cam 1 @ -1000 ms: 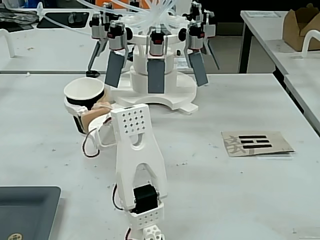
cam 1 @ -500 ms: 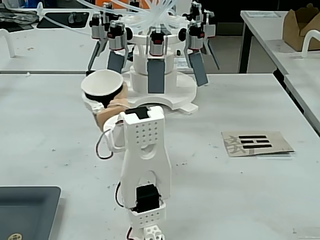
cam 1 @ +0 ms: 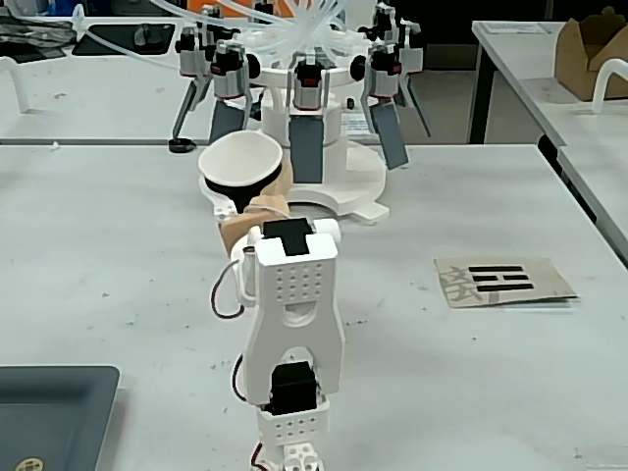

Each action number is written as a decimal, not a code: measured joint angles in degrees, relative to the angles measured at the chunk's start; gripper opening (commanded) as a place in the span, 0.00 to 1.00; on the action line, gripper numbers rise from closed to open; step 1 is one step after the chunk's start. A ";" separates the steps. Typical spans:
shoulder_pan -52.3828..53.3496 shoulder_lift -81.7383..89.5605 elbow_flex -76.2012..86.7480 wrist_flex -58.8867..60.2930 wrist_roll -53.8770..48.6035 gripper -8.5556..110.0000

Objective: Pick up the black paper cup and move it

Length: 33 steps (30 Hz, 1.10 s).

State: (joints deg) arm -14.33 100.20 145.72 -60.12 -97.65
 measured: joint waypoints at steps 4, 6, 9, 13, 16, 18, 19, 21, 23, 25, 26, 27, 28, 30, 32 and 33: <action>1.58 1.93 4.04 -0.97 -0.26 0.14; 2.37 4.13 5.54 -1.05 0.00 0.14; 3.69 6.24 7.21 -1.32 0.18 0.14; 5.45 7.47 9.05 -2.11 0.53 0.14; 6.59 7.56 9.05 -2.11 0.88 0.14; 7.47 7.56 9.14 -2.46 1.23 0.14; 7.91 7.56 9.14 -2.55 1.41 0.14; 8.88 7.56 9.76 -2.55 2.02 0.14; 9.67 7.56 9.76 -2.55 2.64 0.14; 10.46 7.56 9.76 -2.55 3.25 0.14; 10.81 7.56 9.76 -2.29 3.52 0.14; 11.07 7.56 9.76 -1.93 3.78 0.14; 11.34 7.56 9.76 -1.58 4.13 0.14; 11.69 7.56 9.76 -1.05 4.57 0.14; 11.87 6.94 9.76 -0.88 5.01 0.15; 11.87 6.33 9.76 -0.79 5.10 0.15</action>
State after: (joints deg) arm -2.46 106.52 155.48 -60.91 -92.55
